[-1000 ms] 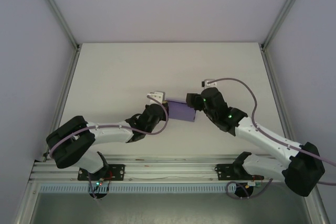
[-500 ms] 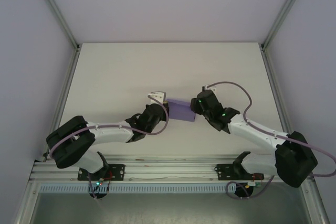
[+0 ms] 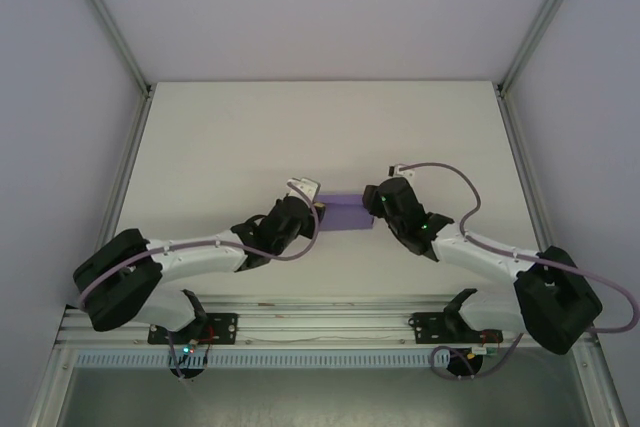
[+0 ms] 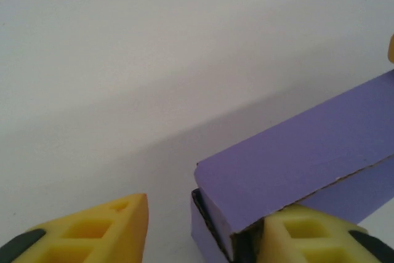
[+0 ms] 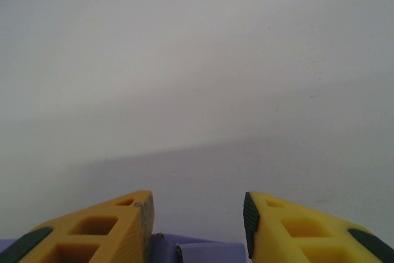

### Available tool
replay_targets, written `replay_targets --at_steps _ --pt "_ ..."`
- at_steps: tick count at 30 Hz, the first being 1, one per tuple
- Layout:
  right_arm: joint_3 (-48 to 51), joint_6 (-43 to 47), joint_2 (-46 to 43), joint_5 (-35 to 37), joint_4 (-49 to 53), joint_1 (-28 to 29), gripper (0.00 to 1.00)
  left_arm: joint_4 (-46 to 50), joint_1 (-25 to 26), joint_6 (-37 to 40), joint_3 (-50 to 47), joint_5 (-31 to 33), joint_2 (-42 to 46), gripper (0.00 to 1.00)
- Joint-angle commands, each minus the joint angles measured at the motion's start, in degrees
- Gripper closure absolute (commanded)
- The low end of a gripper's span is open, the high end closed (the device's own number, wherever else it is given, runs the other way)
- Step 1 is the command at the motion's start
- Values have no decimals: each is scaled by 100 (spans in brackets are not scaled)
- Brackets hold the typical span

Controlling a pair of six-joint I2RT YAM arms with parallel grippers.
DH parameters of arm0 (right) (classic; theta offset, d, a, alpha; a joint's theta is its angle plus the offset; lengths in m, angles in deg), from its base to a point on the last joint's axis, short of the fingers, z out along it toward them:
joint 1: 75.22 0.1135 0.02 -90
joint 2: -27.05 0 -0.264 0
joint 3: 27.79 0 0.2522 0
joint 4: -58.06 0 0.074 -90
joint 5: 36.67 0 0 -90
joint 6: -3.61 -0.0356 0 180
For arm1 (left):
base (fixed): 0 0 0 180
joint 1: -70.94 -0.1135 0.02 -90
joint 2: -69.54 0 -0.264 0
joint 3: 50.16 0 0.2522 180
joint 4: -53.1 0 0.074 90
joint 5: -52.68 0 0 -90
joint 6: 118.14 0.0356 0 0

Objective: Assemble paper box

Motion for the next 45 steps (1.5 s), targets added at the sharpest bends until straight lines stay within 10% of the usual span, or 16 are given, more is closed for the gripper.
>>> replay_targets --at_steps 1,9,21,24,32,45 --pt "339 2 278 -107 532 26 58 589 59 525 37 -682 90 40" --pt "730 -86 310 -34 173 59 62 1098 -85 1010 111 -1204 389 0" --pt "883 -123 615 -59 -41 77 65 1367 -241 1026 238 -2632 1020 0" --pt "968 -146 603 -63 -171 77 67 1427 -506 343 414 -2034 1035 0" --pt "1053 -119 557 -50 -260 90 70 1358 -1229 -955 929 -3040 240 0" --pt "1435 -297 735 -76 -603 90 78 -483 -1269 -1266 -654 -3632 -364 40"
